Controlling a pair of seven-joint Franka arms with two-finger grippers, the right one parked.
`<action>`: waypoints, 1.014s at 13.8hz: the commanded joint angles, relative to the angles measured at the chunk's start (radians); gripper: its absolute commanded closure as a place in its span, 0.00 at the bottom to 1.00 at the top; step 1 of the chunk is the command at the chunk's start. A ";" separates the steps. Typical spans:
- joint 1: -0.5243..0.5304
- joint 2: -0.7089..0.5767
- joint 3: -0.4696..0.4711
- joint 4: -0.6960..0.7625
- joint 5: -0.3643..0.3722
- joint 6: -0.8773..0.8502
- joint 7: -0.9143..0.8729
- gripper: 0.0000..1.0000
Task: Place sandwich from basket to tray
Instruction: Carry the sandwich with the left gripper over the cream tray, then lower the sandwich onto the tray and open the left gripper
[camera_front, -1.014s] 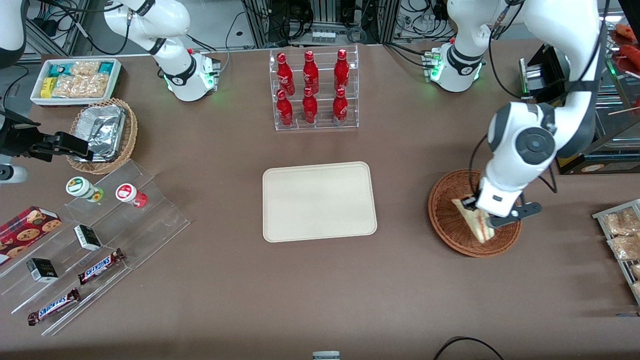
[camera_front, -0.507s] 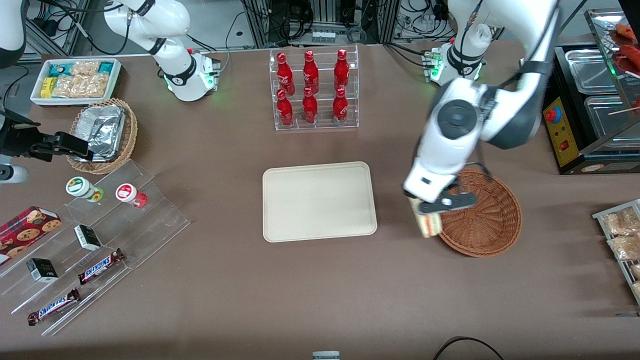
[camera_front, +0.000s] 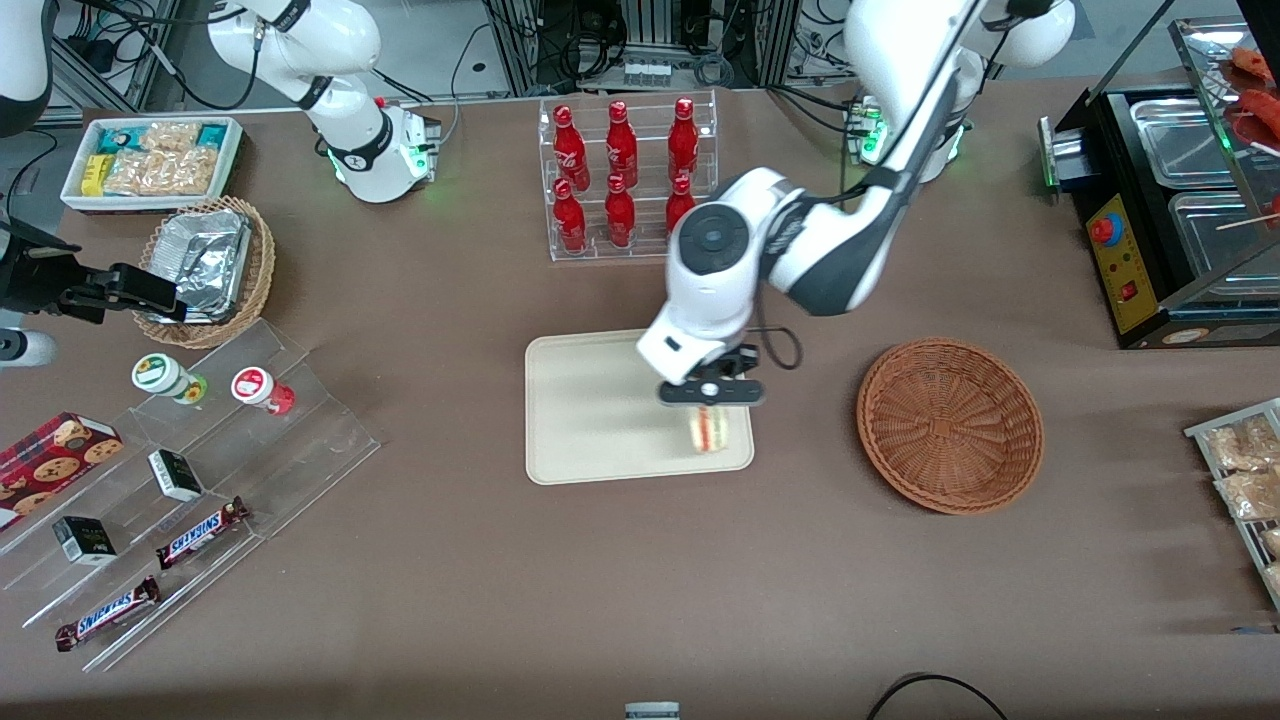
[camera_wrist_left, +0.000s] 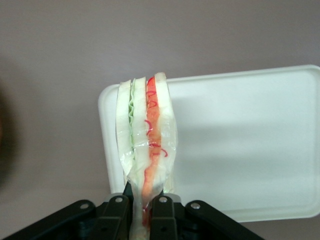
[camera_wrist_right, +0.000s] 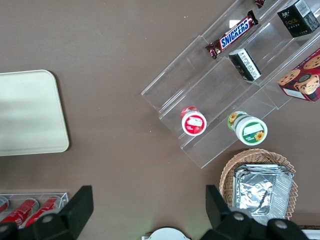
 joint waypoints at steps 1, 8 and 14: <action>-0.048 0.098 0.012 0.097 -0.026 -0.014 0.007 1.00; -0.063 0.207 -0.028 0.105 -0.066 0.097 -0.003 1.00; -0.085 0.233 -0.031 0.102 -0.074 0.118 -0.027 1.00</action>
